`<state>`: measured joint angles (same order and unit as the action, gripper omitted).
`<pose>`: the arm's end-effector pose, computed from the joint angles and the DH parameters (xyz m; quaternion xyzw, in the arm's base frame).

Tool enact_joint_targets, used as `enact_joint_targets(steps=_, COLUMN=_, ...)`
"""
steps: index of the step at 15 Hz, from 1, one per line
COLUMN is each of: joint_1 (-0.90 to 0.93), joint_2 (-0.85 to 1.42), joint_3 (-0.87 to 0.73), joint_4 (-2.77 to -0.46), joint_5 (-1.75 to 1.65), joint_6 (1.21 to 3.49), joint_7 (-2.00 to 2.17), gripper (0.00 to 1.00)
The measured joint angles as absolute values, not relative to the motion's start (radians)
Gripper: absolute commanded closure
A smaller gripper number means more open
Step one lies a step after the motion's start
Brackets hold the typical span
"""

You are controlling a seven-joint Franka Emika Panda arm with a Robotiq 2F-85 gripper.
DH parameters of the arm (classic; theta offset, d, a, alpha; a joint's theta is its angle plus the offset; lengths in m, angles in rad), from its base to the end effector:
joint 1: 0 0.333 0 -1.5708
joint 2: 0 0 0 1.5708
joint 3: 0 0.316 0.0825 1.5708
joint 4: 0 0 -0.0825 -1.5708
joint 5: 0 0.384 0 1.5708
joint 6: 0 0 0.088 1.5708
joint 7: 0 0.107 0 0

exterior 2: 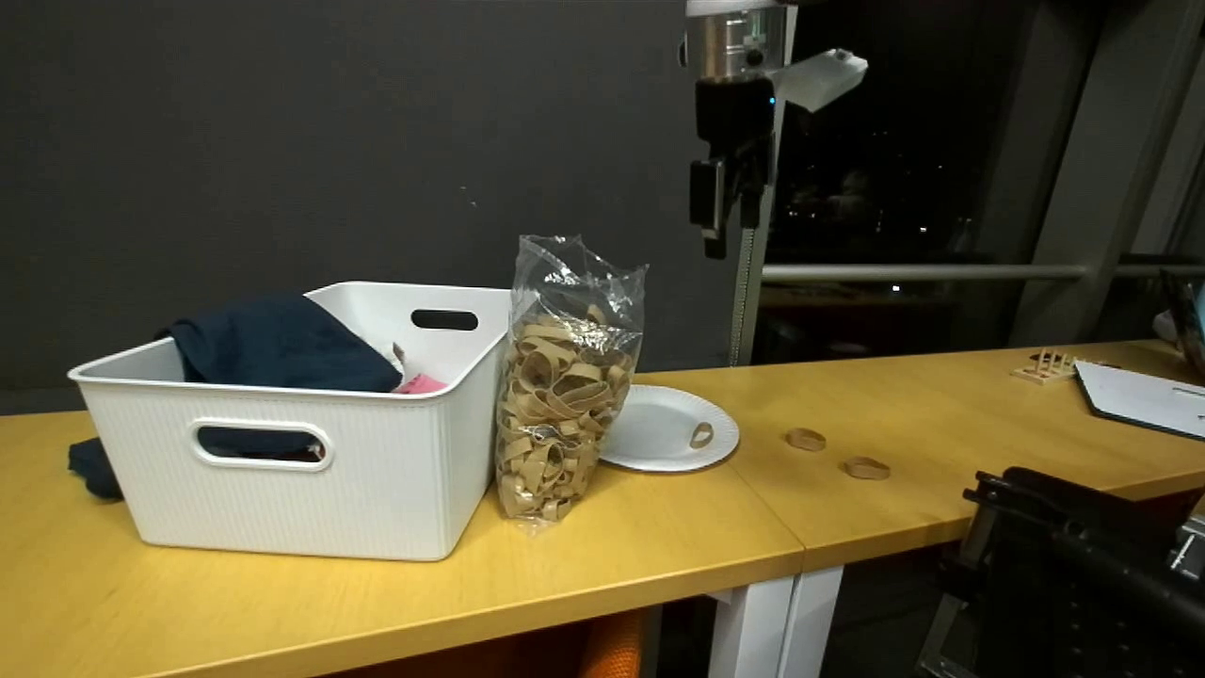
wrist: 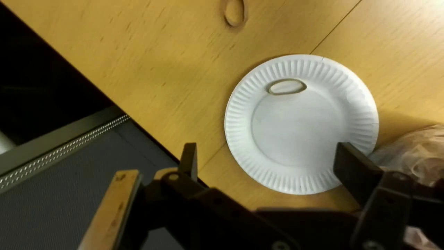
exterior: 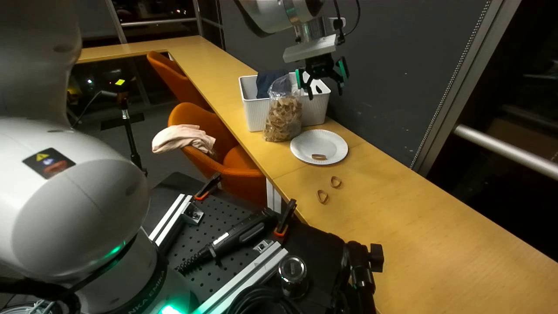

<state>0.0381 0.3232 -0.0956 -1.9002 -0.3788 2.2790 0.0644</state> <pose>0.6273 -0.0417 0.3393 0.9847 0.0613 0.0271 0.1611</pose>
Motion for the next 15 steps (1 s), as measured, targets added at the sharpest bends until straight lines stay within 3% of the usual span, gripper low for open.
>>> enact_joint_targets(steps=7, joint_1=-0.046, joint_2=0.495, joint_3=-0.061, joint_4=-1.928, joint_5=-0.186, joint_6=2.522, joint_7=-0.028, gripper=0.00)
enact_joint_targets(steps=15, joint_1=-0.053, joint_2=0.631, joint_3=-0.005, joint_4=-1.917, joint_5=-0.129, joint_6=2.585, joint_7=-0.041, gripper=0.00)
